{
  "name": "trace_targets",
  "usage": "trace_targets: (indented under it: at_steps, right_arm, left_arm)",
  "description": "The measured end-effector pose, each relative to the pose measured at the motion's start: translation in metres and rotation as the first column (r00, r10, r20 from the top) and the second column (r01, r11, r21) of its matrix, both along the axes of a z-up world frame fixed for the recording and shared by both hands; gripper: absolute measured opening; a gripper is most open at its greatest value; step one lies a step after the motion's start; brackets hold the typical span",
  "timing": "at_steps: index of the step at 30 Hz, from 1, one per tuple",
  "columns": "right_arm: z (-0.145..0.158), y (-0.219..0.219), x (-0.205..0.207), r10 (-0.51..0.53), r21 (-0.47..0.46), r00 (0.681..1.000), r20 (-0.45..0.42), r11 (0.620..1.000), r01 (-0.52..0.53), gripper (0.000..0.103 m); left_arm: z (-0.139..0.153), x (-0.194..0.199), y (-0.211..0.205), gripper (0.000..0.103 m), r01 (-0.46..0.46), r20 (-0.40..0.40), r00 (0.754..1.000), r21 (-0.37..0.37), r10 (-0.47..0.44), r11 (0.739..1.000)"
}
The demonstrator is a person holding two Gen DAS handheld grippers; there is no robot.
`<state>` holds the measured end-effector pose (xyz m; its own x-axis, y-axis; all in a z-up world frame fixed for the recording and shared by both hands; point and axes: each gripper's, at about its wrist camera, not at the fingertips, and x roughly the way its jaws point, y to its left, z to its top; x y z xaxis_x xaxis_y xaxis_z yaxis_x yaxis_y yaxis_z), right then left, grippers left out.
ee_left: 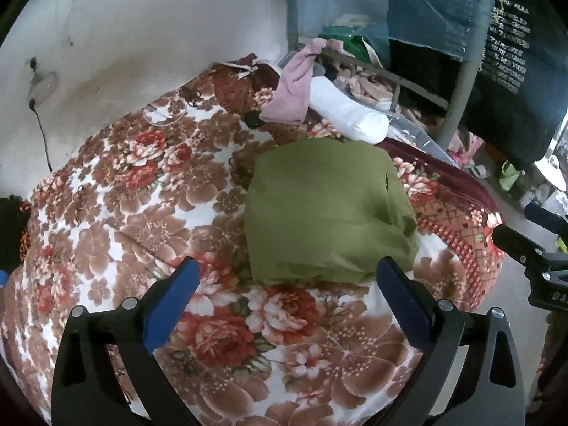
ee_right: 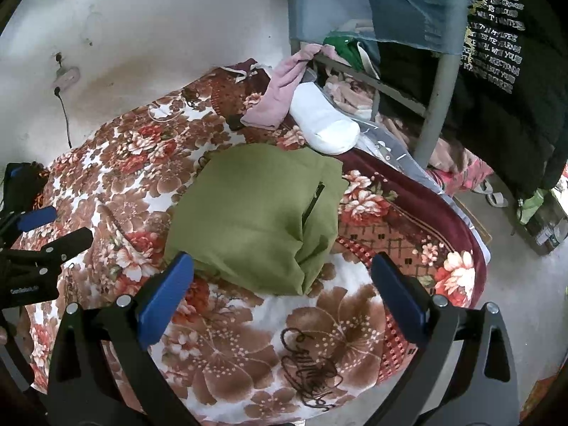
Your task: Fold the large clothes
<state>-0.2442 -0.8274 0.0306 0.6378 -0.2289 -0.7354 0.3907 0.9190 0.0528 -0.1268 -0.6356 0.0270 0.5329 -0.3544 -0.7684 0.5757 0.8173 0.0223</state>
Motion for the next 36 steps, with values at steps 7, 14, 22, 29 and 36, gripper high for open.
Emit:
trace_targets:
  at_steps: [7, 14, 22, 29, 36]
  right_arm:
    - [-0.007, 0.004, 0.0, 0.037, -0.016, 0.999, -0.034, 0.999, -0.038, 0.098]
    - [-0.009, 0.005, -0.003, 0.031, -0.034, 0.999, -0.041, 0.999, -0.032, 0.098]
    - [-0.011, 0.009, -0.006, 0.023, -0.059, 0.998, -0.061, 0.998, -0.026, 0.098]
    - [-0.011, 0.006, -0.015, -0.008, -0.018, 0.998, -0.062, 1.0, 0.007, 0.098]
    - [-0.01, 0.004, -0.016, -0.02, -0.001, 0.998, -0.058, 1.0, 0.02, 0.098]
  left_arm:
    - [-0.001, -0.007, -0.007, 0.098, 0.007, 0.023, 1.0, 0.04, -0.008, 0.999]
    - [0.008, -0.015, -0.018, 0.098, 0.061, 0.038, 0.997, 0.023, -0.061, 0.998]
    - [0.008, -0.016, -0.021, 0.098, 0.108, 0.024, 0.994, 0.036, -0.109, 0.994]
    - [0.008, -0.018, -0.02, 0.098, 0.118, 0.012, 0.993, 0.026, -0.119, 0.993]
    - [0.006, -0.017, -0.017, 0.098, 0.111, 0.008, 0.994, 0.022, -0.111, 0.994]
